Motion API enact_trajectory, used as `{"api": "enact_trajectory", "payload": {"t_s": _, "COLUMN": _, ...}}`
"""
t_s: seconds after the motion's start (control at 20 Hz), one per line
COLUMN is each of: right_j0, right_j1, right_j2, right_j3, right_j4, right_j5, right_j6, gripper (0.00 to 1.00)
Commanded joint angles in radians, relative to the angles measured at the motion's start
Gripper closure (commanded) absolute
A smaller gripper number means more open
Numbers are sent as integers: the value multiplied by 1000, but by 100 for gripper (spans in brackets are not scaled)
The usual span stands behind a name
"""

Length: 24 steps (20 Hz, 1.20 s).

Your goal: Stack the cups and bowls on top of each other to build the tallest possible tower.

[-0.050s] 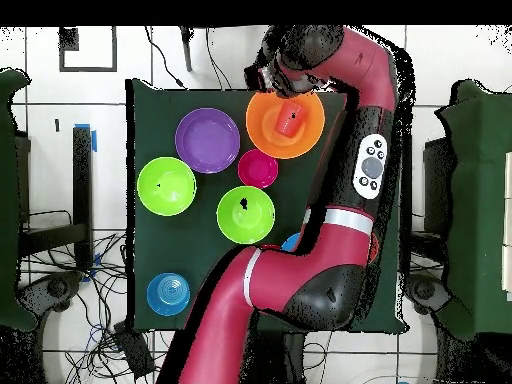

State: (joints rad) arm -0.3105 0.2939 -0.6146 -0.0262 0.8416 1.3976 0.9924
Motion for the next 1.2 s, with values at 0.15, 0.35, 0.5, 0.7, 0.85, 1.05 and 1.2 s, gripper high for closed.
{"api": "enact_trajectory", "payload": {"t_s": 0.15, "right_j0": -2, "right_j1": -91, "right_j2": 215, "right_j3": 49, "right_j4": -172, "right_j5": 173, "right_j6": -360, "gripper": 0}}
{"api": "enact_trajectory", "payload": {"t_s": 0.35, "right_j0": -25, "right_j1": -96, "right_j2": 254, "right_j3": 105, "right_j4": -140, "right_j5": 227, "right_j6": -413, "gripper": 0}}
{"api": "enact_trajectory", "payload": {"t_s": 0.5, "right_j0": -33, "right_j1": -98, "right_j2": 243, "right_j3": 124, "right_j4": -134, "right_j5": 239, "right_j6": -427, "gripper": 0}}
{"api": "enact_trajectory", "payload": {"t_s": 0.7, "right_j0": -35, "right_j1": -88, "right_j2": 233, "right_j3": 138, "right_j4": -114, "right_j5": 236, "right_j6": -417, "gripper": 0}}
{"api": "enact_trajectory", "payload": {"t_s": 0.85, "right_j0": -41, "right_j1": -66, "right_j2": 202, "right_j3": 133, "right_j4": -97, "right_j5": 220, "right_j6": -458, "gripper": 0}}
{"api": "enact_trajectory", "payload": {"t_s": 1.05, "right_j0": -44, "right_j1": -67, "right_j2": 170, "right_j3": 129, "right_j4": -123, "right_j5": 186, "right_j6": -422, "gripper": 0}}
{"api": "enact_trajectory", "payload": {"t_s": 1.2, "right_j0": -43, "right_j1": -64, "right_j2": 172, "right_j3": 129, "right_j4": -154, "right_j5": 144, "right_j6": -392, "gripper": 0}}
